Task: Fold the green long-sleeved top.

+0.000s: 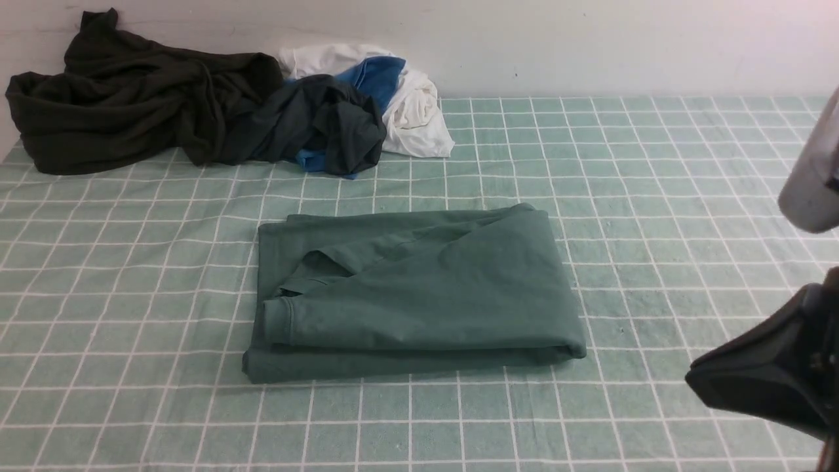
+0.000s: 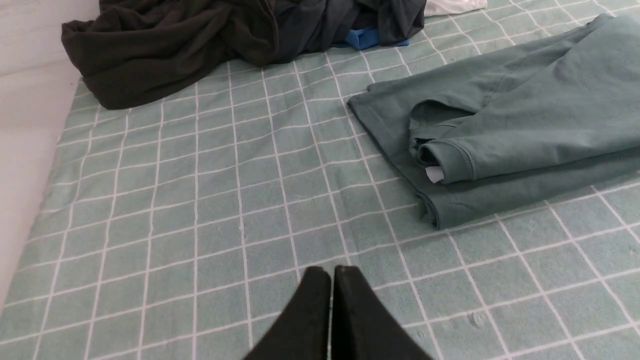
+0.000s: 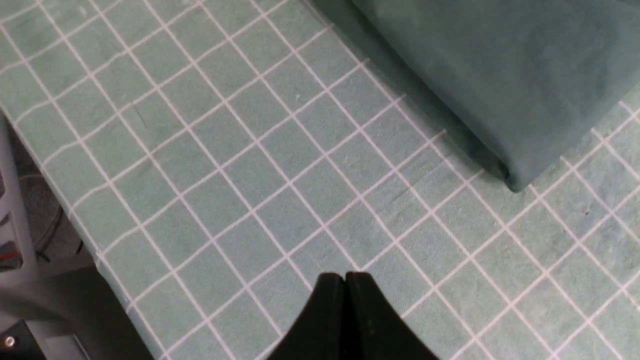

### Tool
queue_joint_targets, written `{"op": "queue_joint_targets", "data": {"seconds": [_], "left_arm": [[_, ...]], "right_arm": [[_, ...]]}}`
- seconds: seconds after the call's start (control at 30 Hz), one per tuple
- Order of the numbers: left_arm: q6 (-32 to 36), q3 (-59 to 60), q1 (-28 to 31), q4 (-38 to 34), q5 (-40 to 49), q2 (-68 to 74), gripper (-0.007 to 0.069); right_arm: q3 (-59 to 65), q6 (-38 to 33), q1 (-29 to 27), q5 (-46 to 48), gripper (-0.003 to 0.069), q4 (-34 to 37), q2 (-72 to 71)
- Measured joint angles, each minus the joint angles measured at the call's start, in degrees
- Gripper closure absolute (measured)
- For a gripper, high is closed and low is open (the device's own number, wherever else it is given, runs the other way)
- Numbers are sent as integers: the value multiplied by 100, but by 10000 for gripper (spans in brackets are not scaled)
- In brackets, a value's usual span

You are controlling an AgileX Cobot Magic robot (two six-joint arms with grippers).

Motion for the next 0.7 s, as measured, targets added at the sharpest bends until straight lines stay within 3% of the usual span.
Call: {"op": "queue_joint_targets", "data": {"seconds": [0.17,0.37,0.43,0.6,0.67,0.7], "left_arm": [[-5,0,0,7,0,-5,628],[-5,4,0,14,0,-5,628],[-5,4,0,26,0,-5,628],[-5,4,0,40,0,-5,628],[-5,4,0,40,0,-5,628],[-5,4,0,40,0,-5,628]], "right_arm": [[50,0,0,-666,671,20,-377],[976,33,-21,-2148,671,-138,-977],[1908,316,-254,-3186,671,-335,-1713],[3603,881,-1180,-4732,673,-378,-3109],[4118,1096,-1611,-5118,673,-385,-3591],[4744,1342,-2126,-5502,673,-385,-4049]]}}
